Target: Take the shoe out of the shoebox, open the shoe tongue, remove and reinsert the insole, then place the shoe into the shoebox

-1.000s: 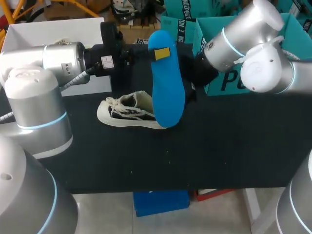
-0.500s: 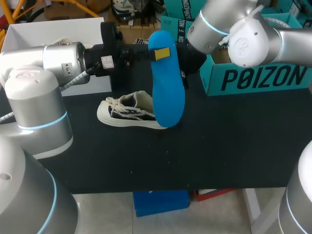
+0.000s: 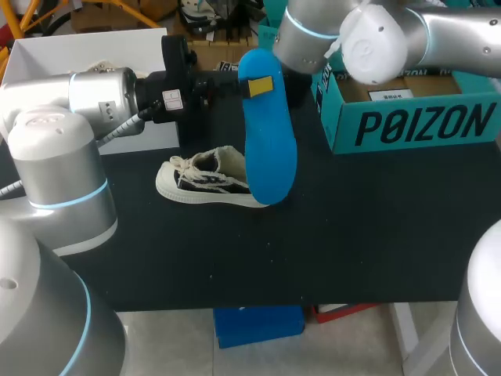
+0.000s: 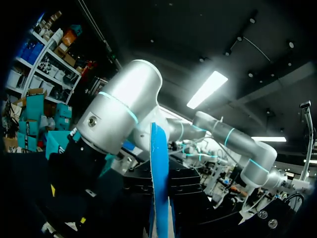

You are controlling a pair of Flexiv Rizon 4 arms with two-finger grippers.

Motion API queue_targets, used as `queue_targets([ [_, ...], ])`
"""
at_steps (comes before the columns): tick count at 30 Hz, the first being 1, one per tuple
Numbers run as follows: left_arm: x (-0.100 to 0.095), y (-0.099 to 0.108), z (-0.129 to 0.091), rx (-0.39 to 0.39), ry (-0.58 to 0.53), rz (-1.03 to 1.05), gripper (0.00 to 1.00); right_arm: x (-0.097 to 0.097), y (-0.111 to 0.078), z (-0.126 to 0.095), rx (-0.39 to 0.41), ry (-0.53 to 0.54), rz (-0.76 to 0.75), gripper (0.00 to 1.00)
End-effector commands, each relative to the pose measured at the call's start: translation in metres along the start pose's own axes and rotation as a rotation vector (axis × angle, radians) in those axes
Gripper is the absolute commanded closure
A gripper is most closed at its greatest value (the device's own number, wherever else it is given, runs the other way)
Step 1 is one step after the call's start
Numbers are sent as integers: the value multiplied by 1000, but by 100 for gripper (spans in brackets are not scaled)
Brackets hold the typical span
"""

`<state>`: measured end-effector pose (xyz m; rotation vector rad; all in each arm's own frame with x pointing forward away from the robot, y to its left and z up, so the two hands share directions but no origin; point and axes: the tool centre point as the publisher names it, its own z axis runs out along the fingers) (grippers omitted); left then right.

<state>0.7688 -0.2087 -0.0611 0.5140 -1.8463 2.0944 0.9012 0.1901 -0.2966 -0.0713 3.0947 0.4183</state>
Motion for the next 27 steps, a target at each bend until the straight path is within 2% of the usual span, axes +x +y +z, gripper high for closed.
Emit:
queue_targets([
  [1, 1, 0, 1, -2, -6, -1, 100, -2, 6, 1, 121, 2, 8, 0],
  [9, 1, 0, 1, -2, -6, -1, 100, -1, 7, 0, 117, 0, 18, 0],
  [18, 1, 0, 1, -2, -6, -1, 100, 4, 5, 3, 56, -14, 37, 0],
  [27, 1, 0, 1, -2, -6, -1, 100, 14, -5, 6, 4, -27, 64, 0],
])
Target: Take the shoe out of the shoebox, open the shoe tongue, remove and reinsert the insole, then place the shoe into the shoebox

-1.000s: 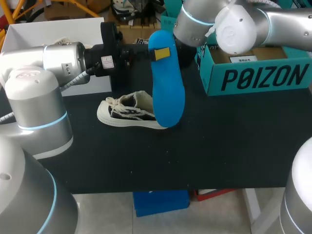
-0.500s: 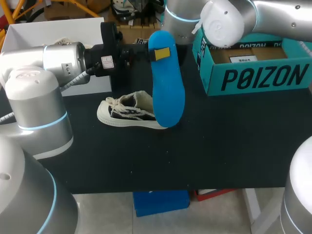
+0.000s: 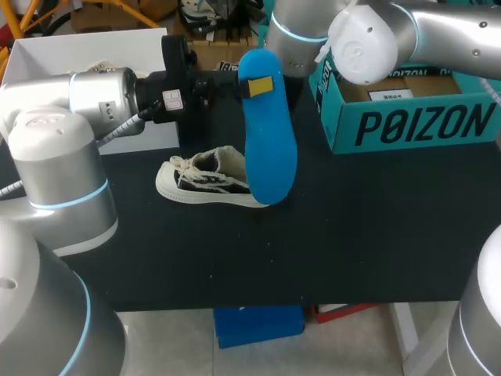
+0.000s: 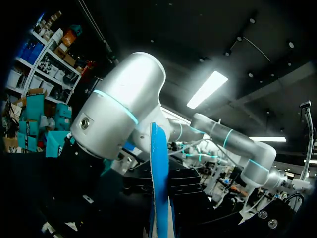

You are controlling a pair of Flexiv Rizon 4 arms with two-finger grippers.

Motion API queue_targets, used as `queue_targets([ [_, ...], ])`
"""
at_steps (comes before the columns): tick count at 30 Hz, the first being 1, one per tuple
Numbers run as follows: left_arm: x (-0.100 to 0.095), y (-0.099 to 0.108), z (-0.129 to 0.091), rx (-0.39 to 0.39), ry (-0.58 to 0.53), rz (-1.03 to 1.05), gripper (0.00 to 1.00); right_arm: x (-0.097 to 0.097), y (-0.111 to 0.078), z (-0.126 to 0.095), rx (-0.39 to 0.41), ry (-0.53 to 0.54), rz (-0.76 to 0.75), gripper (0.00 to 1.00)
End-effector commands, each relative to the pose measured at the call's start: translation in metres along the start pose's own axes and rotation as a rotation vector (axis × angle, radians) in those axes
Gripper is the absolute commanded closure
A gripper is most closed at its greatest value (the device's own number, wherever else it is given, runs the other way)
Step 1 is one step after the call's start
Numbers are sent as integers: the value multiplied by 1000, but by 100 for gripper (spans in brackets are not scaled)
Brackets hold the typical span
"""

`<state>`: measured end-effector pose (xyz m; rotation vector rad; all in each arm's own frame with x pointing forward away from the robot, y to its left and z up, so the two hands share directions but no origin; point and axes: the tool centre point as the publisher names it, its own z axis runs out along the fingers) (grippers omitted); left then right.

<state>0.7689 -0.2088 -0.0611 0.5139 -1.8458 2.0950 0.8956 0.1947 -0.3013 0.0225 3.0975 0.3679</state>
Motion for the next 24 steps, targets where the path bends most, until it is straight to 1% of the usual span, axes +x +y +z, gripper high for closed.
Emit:
queue_targets([
  [1, 1, 0, 1, -2, -7, -1, 100, 9, -9, 0, -32, -16, 8, 0],
  [11, 1, 0, 1, -2, -7, -1, 100, 21, -17, 2, -77, -33, 37, 0],
  [16, 1, 0, 1, -2, -7, -1, 100, 24, -23, 6, -117, -52, 51, 0],
  [22, 1, 0, 1, -2, -7, -1, 100, 28, -24, 9, -152, -66, 60, 0],
  [24, 1, 0, 1, -2, -7, -1, 100, 28, -24, 10, -176, -73, 60, 0],
])
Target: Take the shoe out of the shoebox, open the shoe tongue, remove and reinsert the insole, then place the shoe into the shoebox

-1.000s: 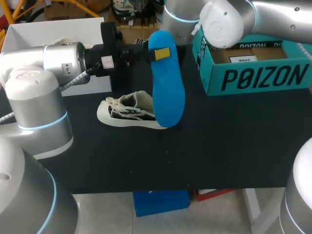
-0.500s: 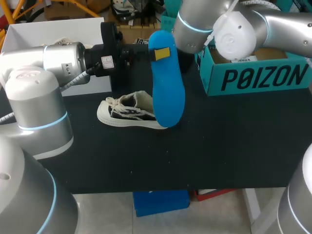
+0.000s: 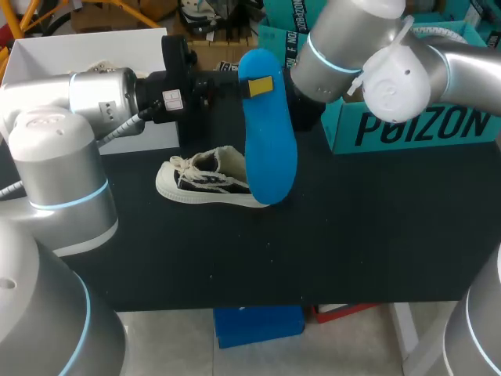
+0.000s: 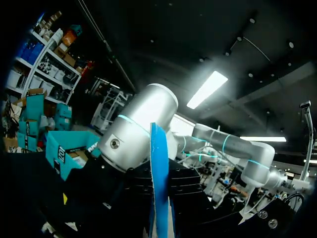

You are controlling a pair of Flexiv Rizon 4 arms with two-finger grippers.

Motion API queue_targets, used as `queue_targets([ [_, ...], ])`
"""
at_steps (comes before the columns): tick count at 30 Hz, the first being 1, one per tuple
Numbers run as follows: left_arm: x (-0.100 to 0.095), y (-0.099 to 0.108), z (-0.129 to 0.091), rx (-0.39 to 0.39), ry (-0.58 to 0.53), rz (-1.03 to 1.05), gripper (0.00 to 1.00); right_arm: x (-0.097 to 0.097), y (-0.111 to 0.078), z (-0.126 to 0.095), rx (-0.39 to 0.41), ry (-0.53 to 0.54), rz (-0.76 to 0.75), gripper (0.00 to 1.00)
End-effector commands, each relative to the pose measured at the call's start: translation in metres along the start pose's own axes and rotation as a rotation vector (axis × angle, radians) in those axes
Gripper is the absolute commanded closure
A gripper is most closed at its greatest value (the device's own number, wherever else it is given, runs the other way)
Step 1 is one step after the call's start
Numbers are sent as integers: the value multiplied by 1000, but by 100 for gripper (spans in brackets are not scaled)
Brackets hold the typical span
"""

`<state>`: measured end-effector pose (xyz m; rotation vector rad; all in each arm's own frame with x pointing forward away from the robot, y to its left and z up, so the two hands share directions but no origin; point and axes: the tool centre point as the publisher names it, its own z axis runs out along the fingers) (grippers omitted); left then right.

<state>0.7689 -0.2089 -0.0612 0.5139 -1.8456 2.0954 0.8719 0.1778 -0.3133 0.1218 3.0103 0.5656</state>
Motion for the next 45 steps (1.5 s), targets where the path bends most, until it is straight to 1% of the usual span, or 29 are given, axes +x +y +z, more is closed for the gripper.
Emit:
queue_targets([
  [1, 1, 0, 1, -3, -6, -1, 100, 5, -6, 3, -54, -15, 2, 0],
  [6, 1, 0, 1, -3, -6, -1, 100, 8, -8, 8, -115, -33, 3, 0],
  [9, 1, 0, 1, -3, -6, -1, 100, 10, -9, 11, -169, -52, 4, 0],
  [20, 1, 0, 1, -3, -6, -1, 100, 17, -16, 27, -269, -89, 23, 0],
  [27, 1, 0, 1, -3, -6, -1, 100, 18, -18, 40, -349, -116, 33, 0],
  [31, 1, 0, 1, -3, -6, -1, 100, 16, -19, 46, -415, -138, 50, 0],
  [32, 1, 0, 1, -3, -6, -1, 100, 15, -19, 47, -443, -147, 54, 0],
  [45, 1, 0, 1, -3, -6, -1, 100, 10, -24, 59, -557, -166, 68, 0],
])
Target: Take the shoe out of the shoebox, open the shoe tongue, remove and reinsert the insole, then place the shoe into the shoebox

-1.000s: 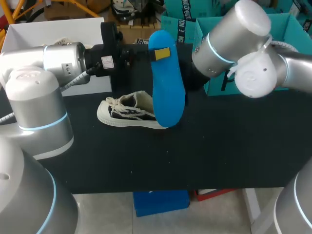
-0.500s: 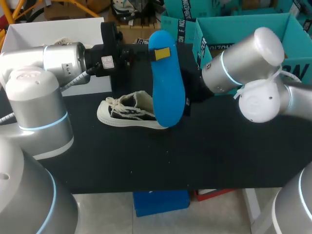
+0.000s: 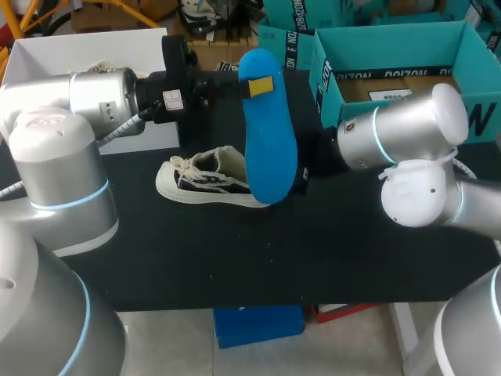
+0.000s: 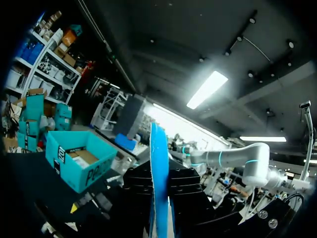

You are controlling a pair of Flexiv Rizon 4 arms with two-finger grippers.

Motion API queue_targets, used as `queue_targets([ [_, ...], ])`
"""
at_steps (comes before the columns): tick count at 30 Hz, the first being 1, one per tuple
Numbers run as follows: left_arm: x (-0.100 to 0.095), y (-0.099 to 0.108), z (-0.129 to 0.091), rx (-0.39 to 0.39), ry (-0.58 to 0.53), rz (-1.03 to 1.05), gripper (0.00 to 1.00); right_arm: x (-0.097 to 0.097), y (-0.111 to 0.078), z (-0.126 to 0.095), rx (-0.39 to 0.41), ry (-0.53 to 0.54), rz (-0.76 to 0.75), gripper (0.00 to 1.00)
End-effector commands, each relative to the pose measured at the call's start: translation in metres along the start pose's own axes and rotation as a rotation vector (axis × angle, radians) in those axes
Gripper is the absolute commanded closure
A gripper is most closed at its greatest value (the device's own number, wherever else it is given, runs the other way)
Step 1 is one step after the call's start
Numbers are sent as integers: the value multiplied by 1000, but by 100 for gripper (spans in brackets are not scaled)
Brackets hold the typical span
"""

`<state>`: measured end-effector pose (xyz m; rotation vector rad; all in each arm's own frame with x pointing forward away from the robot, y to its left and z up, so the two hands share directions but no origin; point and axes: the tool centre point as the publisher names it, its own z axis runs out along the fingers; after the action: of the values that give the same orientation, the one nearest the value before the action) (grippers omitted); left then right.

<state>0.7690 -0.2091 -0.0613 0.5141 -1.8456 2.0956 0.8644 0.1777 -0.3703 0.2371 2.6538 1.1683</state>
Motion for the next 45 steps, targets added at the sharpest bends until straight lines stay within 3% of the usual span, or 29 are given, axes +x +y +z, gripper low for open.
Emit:
queue_targets([
  [1, 1, 0, 1, -3, -6, -1, 100, -1, -6, 6, -103, -3, 0, 0],
  [14, 1, 0, 1, -3, -6, -1, 100, -16, -4, 11, -116, 16, -23, 0],
  [28, 1, 0, 1, -3, -6, -1, 100, -16, -8, 12, -110, 32, -19, 0],
  [45, 1, 0, 1, -3, -6, -1, 100, -41, 19, -5, 237, 162, -108, 0],
])
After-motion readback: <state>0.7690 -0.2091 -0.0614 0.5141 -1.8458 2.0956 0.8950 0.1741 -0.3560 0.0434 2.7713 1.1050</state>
